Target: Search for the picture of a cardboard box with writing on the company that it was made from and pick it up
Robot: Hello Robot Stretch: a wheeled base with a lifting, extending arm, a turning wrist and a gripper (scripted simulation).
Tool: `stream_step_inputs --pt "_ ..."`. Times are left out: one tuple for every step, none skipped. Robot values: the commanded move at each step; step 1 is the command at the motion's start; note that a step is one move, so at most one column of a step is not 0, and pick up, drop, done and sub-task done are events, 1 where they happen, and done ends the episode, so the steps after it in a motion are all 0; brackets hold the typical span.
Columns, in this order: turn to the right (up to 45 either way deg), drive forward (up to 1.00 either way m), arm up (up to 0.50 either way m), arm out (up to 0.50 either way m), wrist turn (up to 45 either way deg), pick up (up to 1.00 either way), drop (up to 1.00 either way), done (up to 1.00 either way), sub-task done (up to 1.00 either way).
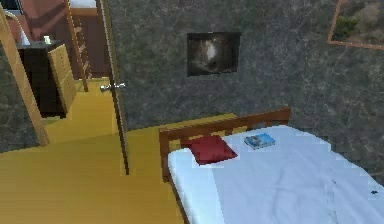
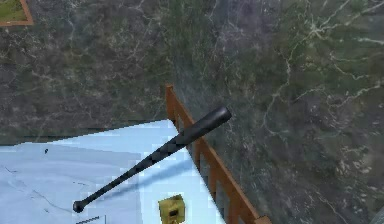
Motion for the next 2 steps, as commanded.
stream_step_inputs --pt "0.0 0.00 0.10 0.00 0.0 0.00 0.00 0.00 0.00" --pt "0.0 0.00 0.00 0.00 0.0 0.00 0.00 1.00 0.00"
